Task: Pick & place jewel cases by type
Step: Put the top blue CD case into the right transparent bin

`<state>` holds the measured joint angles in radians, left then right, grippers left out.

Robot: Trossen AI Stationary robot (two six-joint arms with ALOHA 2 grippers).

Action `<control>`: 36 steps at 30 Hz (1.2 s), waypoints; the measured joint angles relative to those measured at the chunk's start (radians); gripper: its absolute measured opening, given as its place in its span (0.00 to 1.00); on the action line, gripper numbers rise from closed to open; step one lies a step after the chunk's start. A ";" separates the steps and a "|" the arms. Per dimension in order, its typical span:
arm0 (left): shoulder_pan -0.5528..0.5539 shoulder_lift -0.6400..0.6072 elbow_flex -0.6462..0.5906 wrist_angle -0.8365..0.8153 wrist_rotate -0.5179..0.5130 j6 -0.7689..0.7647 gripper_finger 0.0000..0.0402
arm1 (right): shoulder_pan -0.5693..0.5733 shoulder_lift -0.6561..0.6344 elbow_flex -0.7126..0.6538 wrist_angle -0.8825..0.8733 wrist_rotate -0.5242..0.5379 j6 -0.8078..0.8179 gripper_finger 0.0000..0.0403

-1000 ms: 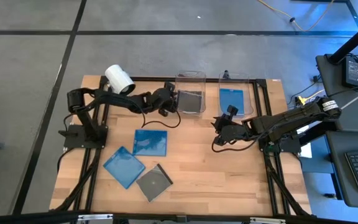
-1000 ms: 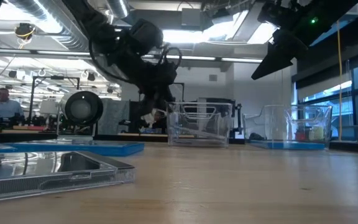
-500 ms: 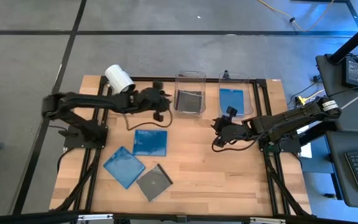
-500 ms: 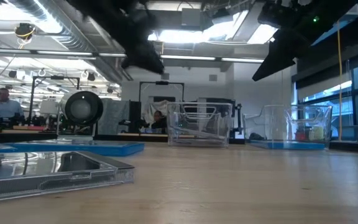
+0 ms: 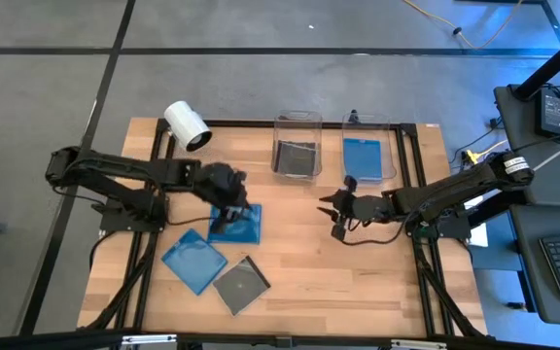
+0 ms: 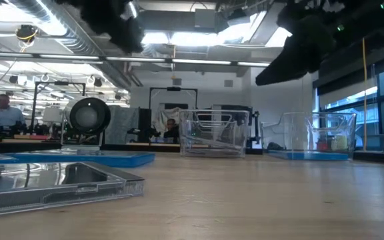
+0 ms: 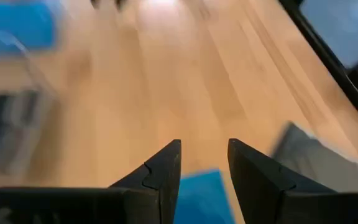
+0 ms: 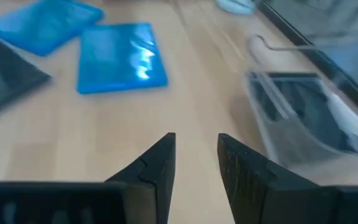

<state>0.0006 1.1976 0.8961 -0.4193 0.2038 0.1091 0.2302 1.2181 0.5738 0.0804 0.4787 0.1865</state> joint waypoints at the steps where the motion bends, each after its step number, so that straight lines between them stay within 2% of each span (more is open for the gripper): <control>1: -0.019 0.000 -0.016 -0.003 -0.001 -0.026 0.32 | 0.000 0.000 -0.027 0.060 -0.015 -0.007 0.31; 5: -0.076 -0.014 -0.087 0.020 -0.020 -0.144 0.32 | 0.000 0.000 -0.113 0.252 -0.037 -0.016 0.31; 8: -0.117 -0.025 -0.143 0.057 -0.129 -0.255 0.32 | 0.000 0.000 -0.135 0.348 -0.043 -0.055 0.31; 11: -0.158 -0.025 -0.174 0.021 -0.241 -0.389 0.32 | 0.001 0.000 -0.138 0.388 -0.130 -0.125 0.31; 13: -0.183 -0.025 -0.186 -0.007 -0.281 -0.473 0.32 | 0.005 0.000 -0.134 0.396 -0.206 -0.171 0.31; 16: -0.214 -0.025 -0.195 -0.051 -0.289 -0.557 0.32 | 0.013 0.000 -0.134 0.411 -0.268 -0.193 0.31; 22: -0.244 -0.025 -0.219 -0.149 -0.291 -0.722 0.32 | 0.013 0.000 -0.134 0.425 -0.263 -0.195 0.31; 29: -0.240 -0.021 -0.219 -0.421 -0.311 -0.956 0.32 | 0.013 0.000 -0.133 0.457 -0.263 -0.216 0.31; 33: -0.241 -0.021 -0.219 -0.521 -0.336 -1.030 0.32 | 0.013 0.000 -0.133 0.463 -0.263 -0.222 0.31; 36: -0.240 -0.017 -0.219 -0.534 -0.342 -1.030 0.32 | 0.013 0.000 -0.133 0.463 -0.263 -0.222 0.31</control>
<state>-0.2394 1.1808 0.6773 -0.9535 -0.1386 -0.9214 0.2428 1.2186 0.4404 0.5430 0.2161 -0.0357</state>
